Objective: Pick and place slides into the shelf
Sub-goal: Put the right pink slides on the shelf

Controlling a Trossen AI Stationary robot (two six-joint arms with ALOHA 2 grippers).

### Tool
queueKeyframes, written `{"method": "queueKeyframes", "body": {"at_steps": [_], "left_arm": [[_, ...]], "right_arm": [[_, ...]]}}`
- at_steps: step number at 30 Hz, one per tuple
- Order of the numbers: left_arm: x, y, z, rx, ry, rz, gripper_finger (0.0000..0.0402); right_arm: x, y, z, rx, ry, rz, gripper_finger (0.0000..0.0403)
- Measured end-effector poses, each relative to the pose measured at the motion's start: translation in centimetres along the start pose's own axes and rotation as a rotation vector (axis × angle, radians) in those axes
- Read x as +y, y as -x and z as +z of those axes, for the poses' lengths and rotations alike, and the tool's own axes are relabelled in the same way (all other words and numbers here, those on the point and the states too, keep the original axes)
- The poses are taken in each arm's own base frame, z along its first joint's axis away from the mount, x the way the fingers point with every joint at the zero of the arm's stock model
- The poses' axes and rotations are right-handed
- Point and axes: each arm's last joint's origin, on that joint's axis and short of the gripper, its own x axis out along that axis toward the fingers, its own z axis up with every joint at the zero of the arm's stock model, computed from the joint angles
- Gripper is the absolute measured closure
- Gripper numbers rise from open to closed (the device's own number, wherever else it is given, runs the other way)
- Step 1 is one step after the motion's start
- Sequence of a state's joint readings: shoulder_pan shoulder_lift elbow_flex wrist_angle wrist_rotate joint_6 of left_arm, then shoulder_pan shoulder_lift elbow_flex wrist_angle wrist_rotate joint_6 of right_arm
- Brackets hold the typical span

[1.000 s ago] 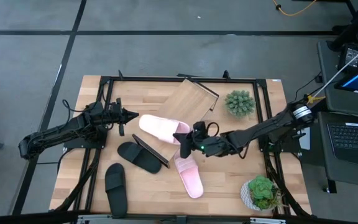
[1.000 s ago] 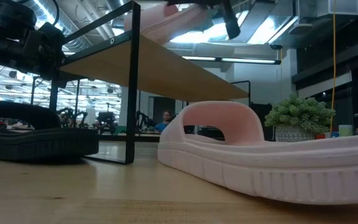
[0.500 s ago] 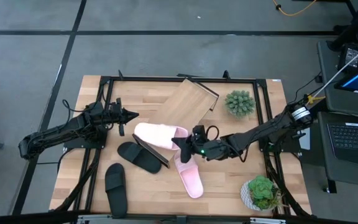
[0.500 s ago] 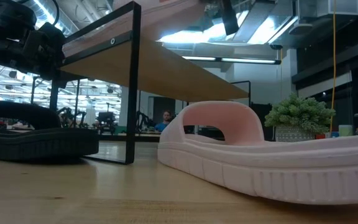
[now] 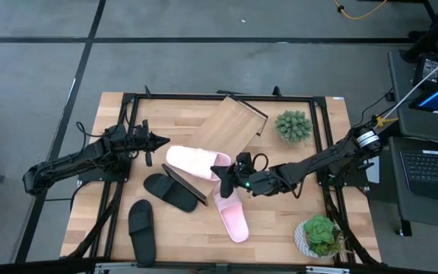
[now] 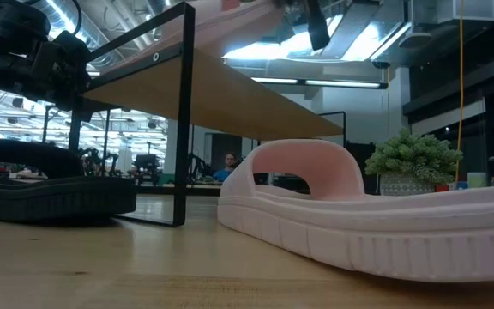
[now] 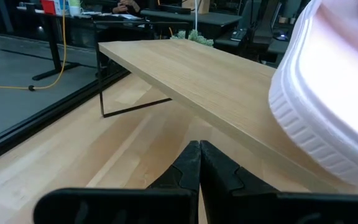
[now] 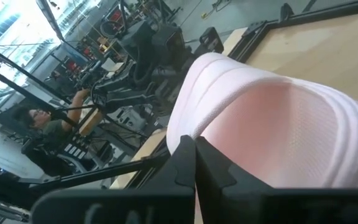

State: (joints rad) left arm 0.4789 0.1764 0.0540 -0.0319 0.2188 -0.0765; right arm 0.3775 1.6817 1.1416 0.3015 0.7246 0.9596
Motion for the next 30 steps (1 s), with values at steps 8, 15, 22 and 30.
{"method": "queueKeyframes", "body": {"at_steps": [8, 15, 22, 30], "left_arm": [[0.0, 0.0, 0.0, 0.000, 0.000, 0.000, 0.0401], [0.0, 0.0, 0.0, 0.002, 0.001, -0.008, 0.0401], [0.0, 0.0, 0.0, 0.002, 0.002, -0.008, 0.0401], [0.0, 0.0, 0.0, 0.002, 0.004, -0.008, 0.0401]], "right_arm": [[-0.4, -0.4, -0.6, 0.009, 0.009, -0.015, 0.0403], [-0.5, -0.4, -0.8, 0.018, 0.002, -0.027, 0.0400], [-0.8, -0.4, -1.1, 0.061, 0.028, -0.039, 0.0372], [-0.7, -0.4, -1.2, 0.096, 0.022, -0.015, 0.0335]]}}
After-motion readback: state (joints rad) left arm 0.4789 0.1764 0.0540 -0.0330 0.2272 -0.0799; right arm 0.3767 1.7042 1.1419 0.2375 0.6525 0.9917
